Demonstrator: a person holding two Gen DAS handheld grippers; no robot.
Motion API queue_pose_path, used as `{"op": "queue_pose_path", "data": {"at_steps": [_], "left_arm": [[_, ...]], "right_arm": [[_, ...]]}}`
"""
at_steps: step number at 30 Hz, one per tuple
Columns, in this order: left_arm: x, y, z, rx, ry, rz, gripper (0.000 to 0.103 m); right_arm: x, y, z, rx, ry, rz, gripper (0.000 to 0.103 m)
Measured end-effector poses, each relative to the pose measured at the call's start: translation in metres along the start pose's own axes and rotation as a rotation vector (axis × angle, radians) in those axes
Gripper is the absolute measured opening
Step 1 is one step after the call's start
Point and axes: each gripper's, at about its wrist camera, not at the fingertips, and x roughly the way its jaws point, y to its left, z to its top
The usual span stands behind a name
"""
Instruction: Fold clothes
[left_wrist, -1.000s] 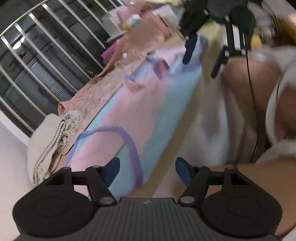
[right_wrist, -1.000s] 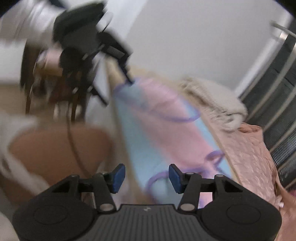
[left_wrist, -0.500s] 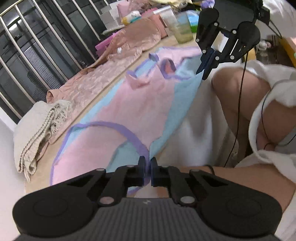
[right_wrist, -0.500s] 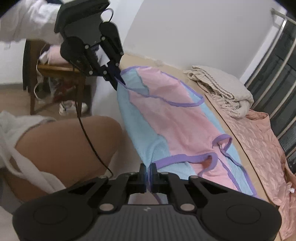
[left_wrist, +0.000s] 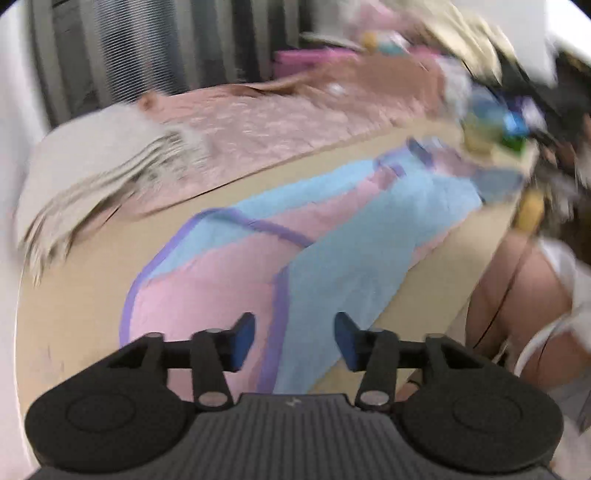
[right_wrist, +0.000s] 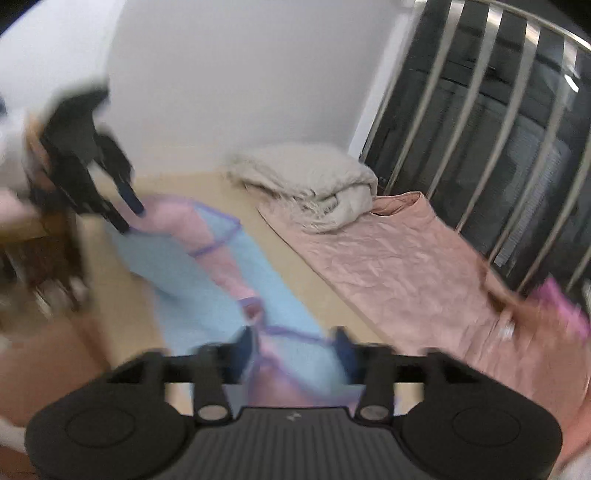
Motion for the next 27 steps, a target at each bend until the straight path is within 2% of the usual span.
{"op": "queue_pose_path", "data": {"at_steps": [2,5,6,7,8,9,10,13,18,20,22,23,24,25,27], "left_arm": [[-0.001,0.009,-0.01,-0.074,-0.009,-0.008,0.052],[0.002,0.014,-0.014,-0.105,-0.004,-0.038,0.052],[0.002,0.013,-0.016,-0.099,-0.005,-0.059,0.051],[0.002,0.011,-0.018,-0.093,0.001,-0.073,0.05],[0.004,0.01,-0.02,-0.086,0.009,-0.072,0.039],[0.004,0.009,-0.021,-0.079,0.011,-0.06,0.031],[0.004,0.008,-0.023,-0.073,0.007,-0.046,0.004],[-0.001,0.01,-0.023,-0.061,0.007,-0.021,0.004],[-0.01,0.017,-0.009,-0.013,0.035,-0.003,0.004],[-0.009,0.019,-0.003,-0.001,0.046,0.006,0.007],[-0.005,0.02,-0.003,0.0,0.052,0.041,0.011],[-0.003,0.023,-0.004,-0.014,0.067,0.032,0.016],[-0.003,0.025,-0.007,-0.026,0.072,0.028,0.017],[-0.005,0.026,-0.01,-0.035,0.065,0.028,0.019],[-0.01,0.028,-0.017,-0.055,0.055,0.03,0.026]], "right_arm": [[-0.017,0.0,-0.028,0.099,0.001,0.044,0.072],[-0.014,0.007,-0.061,0.164,0.039,-0.005,0.069],[-0.011,0.008,-0.069,0.178,0.041,-0.027,0.064],[-0.009,0.007,-0.071,0.184,0.047,-0.024,0.048],[-0.008,0.005,-0.071,0.189,0.055,-0.016,0.035],[-0.007,0.003,-0.071,0.194,0.062,-0.009,0.007],[-0.006,0.001,-0.072,0.198,0.069,-0.001,0.005],[-0.003,-0.005,-0.073,0.213,0.091,0.022,0.005],[-0.023,-0.031,-0.042,0.153,0.136,0.005,0.005],[-0.018,-0.036,-0.033,0.122,0.185,-0.014,0.006],[-0.001,-0.032,-0.03,0.075,0.244,-0.072,0.012],[0.008,-0.027,-0.032,0.049,0.282,-0.077,0.012],[0.012,-0.021,-0.033,0.025,0.288,-0.076,0.018],[0.012,-0.015,-0.034,0.012,0.279,-0.072,0.025],[0.004,-0.004,-0.033,0.016,0.222,-0.067,0.027]]}}
